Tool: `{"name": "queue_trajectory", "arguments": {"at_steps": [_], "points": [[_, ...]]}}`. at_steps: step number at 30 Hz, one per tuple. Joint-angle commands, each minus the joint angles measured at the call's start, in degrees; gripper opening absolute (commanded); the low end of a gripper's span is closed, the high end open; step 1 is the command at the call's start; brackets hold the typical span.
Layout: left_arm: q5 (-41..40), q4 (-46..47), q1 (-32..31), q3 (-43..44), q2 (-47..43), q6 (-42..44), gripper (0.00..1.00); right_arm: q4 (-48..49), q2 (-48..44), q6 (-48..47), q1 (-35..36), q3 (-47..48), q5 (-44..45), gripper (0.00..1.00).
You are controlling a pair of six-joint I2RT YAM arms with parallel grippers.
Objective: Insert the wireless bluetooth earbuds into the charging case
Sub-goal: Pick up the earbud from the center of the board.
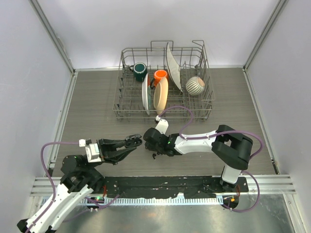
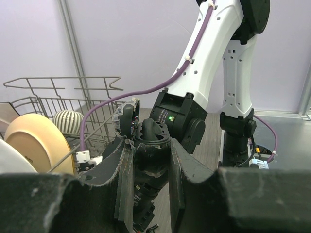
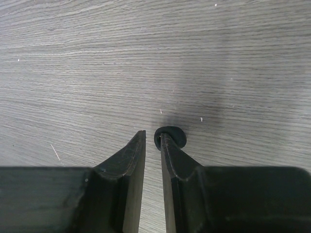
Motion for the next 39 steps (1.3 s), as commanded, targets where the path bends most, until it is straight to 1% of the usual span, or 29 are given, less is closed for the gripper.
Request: {"name": "queue_trajectory", "arguments": {"at_steps": [1,14,24,27,29,31,33,34,39], "points": [[-0.71,-0.17,-0.24,-0.19,-1.04,1.01,0.0,-5.85,-0.67,0.53,0.36,-1.14,3.2,0.25],[-0.71,-0.88,-0.16,-0.54,-2.01,1.18,0.0,-9.63,-2.34,-0.27,0.71,-1.75,5.05,0.23],[-0.62,-0.79,-0.24,-0.72,-1.83,1.27,0.0,-9.54,-2.95,0.35,0.71,-3.15,5.14,0.23],[-0.54,-0.97,-0.16,-0.72,-1.83,1.18,0.0,-9.28,-3.13,0.35,0.71,-3.59,5.13,0.2],[-0.54,-1.05,-0.16,-0.81,-1.92,1.27,0.0,-9.1,-3.22,0.0,0.71,-3.6,5.4,0.17],[-0.8,-1.14,-0.16,-0.81,-2.01,1.27,0.0,-8.93,-3.48,-0.35,0.62,-3.42,5.84,0.17],[-0.71,-1.41,-0.16,-0.8,-2.1,1.36,0.0,-9.1,-3.48,-1.06,0.62,-2.72,5.93,0.18],[-0.8,-1.49,-0.16,-0.72,-2.01,1.36,0.0,-9.36,-3.31,-1.32,0.71,-2.46,6.01,0.24],[-1.06,-2.11,-0.16,-0.63,-2.36,1.44,0.0,-9.37,-3.04,-1.76,0.71,-2.01,5.93,0.26]]}}
